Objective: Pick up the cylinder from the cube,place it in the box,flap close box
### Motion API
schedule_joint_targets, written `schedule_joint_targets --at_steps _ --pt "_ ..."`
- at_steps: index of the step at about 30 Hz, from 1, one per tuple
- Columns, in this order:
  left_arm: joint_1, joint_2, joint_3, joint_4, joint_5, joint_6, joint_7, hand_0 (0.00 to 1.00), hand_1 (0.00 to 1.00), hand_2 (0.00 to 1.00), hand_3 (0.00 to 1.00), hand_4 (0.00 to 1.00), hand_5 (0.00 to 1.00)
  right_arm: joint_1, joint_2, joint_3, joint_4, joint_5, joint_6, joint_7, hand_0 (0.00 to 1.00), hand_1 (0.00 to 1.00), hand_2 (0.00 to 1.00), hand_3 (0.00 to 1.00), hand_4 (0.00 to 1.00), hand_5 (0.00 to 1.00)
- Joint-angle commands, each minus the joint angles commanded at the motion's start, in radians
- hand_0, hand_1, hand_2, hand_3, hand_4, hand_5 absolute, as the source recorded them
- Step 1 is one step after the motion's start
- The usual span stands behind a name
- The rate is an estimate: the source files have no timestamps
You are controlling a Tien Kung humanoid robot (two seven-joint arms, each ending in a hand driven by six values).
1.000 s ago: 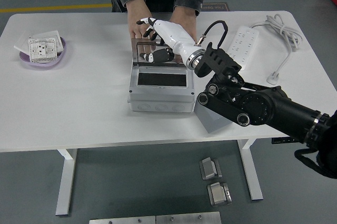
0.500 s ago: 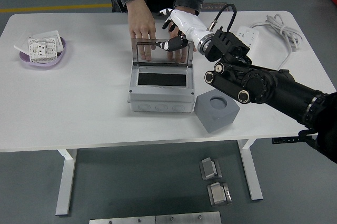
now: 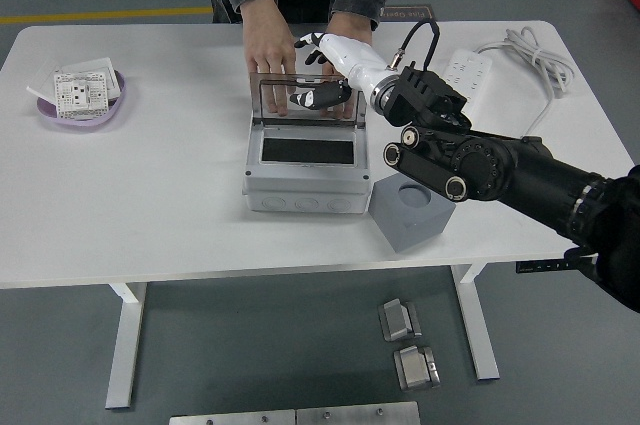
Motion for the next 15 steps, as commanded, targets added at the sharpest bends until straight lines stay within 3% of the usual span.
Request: schedule_joint_targets --at_steps 15 --pt "0.006 -0.004 -0.020 0.000 0.013 0.001 -0.001 0.777 0.780 0.754 0.865 0.739 0.575 -0.077 -0.054 0.046 0.126 -0.117 -0.003 -0.013 0.867 0.752 0.744 0.848 0.870 0.323"
